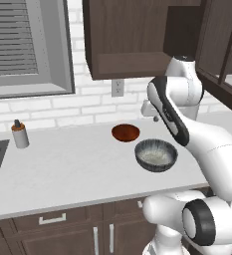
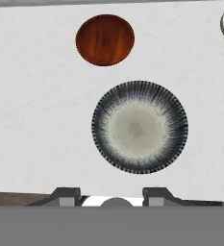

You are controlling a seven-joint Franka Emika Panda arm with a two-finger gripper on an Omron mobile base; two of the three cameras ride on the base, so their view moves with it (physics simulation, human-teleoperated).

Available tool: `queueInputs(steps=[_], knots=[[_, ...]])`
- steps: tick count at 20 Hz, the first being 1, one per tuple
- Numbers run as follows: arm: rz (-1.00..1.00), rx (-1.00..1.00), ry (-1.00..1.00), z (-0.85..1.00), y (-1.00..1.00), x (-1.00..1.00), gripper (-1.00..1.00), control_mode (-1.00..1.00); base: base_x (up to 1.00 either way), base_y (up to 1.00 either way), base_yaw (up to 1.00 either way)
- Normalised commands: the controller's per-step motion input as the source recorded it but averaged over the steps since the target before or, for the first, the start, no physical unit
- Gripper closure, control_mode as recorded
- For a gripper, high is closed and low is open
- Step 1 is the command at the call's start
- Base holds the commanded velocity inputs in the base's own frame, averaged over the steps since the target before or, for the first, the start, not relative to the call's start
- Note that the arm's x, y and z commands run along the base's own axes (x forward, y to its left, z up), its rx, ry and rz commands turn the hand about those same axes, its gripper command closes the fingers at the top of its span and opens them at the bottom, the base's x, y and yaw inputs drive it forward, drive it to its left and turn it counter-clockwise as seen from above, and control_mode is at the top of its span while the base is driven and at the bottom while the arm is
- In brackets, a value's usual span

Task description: Pick up the bowls on the counter and stack them on top of one another in the open cabinet. Place the smaller bowl on top of the larger bowl.

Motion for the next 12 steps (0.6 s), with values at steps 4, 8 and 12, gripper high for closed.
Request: queueInputs(steps=[4, 8, 12], knots=[[0.06, -0.07, -0.07, -0.18, 0.25, -0.16, -1.0, -1.0, 0.0, 0.0, 0.0], [0.11, -0.12, -0.21, -0.39, 0.54, -0.05, -1.0, -1.0, 0.0, 0.0, 0.0], [0.14, -0.05, -0.03, -0.44, 0.51, 0.08, -1.0, -1.0, 0.0, 0.0, 0.0]])
